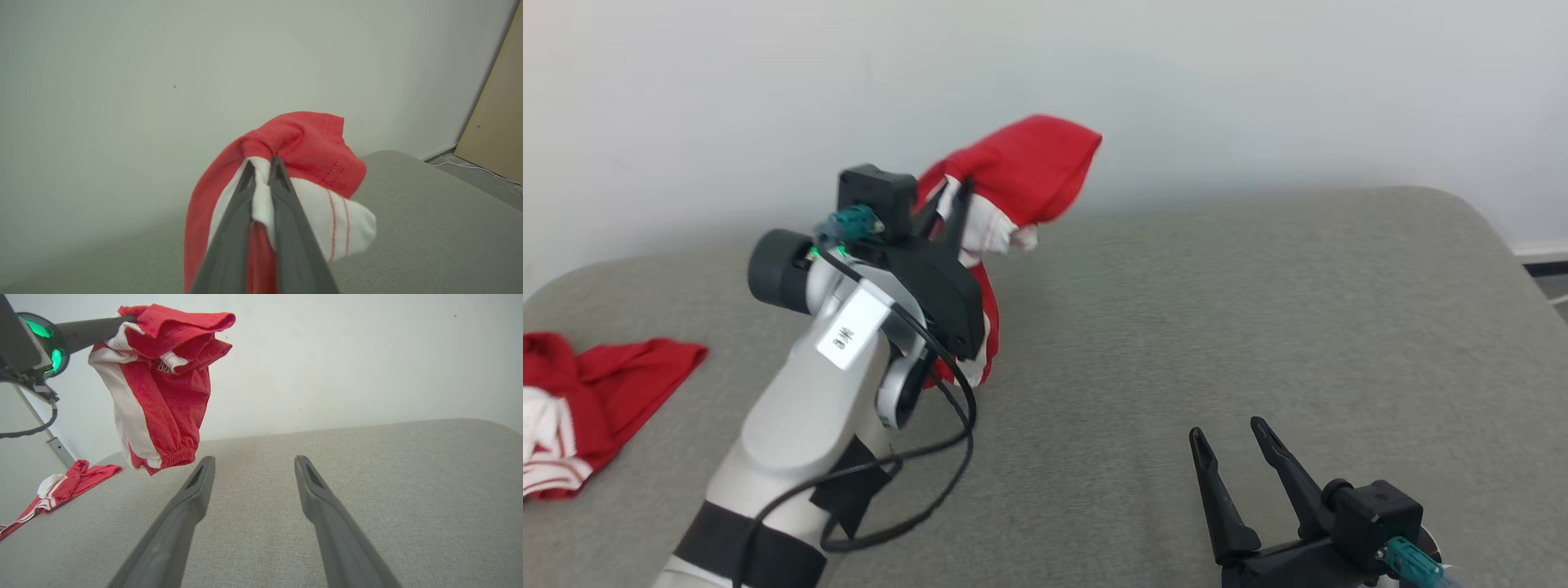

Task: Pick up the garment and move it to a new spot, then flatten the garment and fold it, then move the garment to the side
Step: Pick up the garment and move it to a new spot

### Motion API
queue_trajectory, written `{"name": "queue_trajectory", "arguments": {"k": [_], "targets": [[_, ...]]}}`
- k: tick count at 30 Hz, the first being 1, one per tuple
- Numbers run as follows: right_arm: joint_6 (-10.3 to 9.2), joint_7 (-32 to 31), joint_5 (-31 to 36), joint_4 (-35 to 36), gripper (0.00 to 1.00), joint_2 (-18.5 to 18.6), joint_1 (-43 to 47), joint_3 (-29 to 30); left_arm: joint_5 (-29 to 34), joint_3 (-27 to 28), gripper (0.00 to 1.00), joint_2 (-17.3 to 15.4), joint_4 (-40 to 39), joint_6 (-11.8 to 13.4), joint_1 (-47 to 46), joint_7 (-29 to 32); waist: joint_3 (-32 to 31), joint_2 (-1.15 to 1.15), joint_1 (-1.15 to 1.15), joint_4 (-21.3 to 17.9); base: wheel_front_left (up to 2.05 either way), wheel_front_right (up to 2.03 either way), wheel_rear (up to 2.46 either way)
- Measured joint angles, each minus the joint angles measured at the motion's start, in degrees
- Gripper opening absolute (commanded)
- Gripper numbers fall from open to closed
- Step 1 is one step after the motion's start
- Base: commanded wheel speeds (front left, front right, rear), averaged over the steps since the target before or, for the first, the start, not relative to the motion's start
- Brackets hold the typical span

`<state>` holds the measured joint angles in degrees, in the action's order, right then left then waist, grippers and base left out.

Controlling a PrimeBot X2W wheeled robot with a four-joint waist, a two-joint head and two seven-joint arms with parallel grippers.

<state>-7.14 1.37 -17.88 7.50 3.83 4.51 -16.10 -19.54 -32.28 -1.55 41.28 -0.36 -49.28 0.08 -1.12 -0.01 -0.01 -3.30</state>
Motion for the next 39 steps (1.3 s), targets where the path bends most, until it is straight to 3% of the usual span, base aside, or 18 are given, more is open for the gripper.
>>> {"name": "queue_trajectory", "arguments": {"k": [3,13,14,15,21,27,39], "targets": [[0.0,0.2,0.0,0.5,1.0,-0.1,0.3,-0.1,-2.0,-4.0,0.0,-0.3,-2.1,1.9,1.5,1.3,-0.3,0.0,0.0,-2.8,0.0,0.0,0.0],[0.01,0.5,-0.2,0.9,1.0,-0.2,-2.3,-2.1,-11.0,-9.5,0.0,-0.3,-4.1,6.3,4.2,4.0,1.0,0.0,0.01,-10.8,0.0,0.0,0.0],[0.04,0.5,-0.3,0.5,1.0,-0.3,-3.3,-2.7,-11.6,-9.5,0.56,-0.3,-3.9,6.4,4.2,4.0,1.4,0.0,0.01,-11.7,0.0,0.0,0.0],[0.08,0.5,-0.4,0.1,1.0,-0.3,-4.3,-3.2,-12.2,-9.5,1.0,-0.3,-3.7,6.4,4.2,4.0,1.8,0.0,0.01,-12.5,0.0,0.0,0.0],[0.08,0.7,-1.8,-1.5,1.0,-0.4,-5.9,-2.8,-17.1,-13.2,1.0,-0.3,-3.0,6.5,4.2,5.4,4.4,0.0,0.01,-16.7,0.0,0.0,0.0],[0.08,1.7,-1.9,-2.4,1.0,-0.5,-5.8,-0.7,-19.5,-13.5,1.0,-0.5,-1.5,6.9,2.6,5.3,7.1,0.01,0.02,-17.8,0.0,0.0,0.0],[0.07,3.0,-2.2,-4.3,1.0,0.0,-5.0,2.8,-22.6,-8.9,1.0,-0.4,1.6,6.8,2.1,1.5,7.0,0.01,0.02,-11.7,0.0,0.0,0.0]]}}
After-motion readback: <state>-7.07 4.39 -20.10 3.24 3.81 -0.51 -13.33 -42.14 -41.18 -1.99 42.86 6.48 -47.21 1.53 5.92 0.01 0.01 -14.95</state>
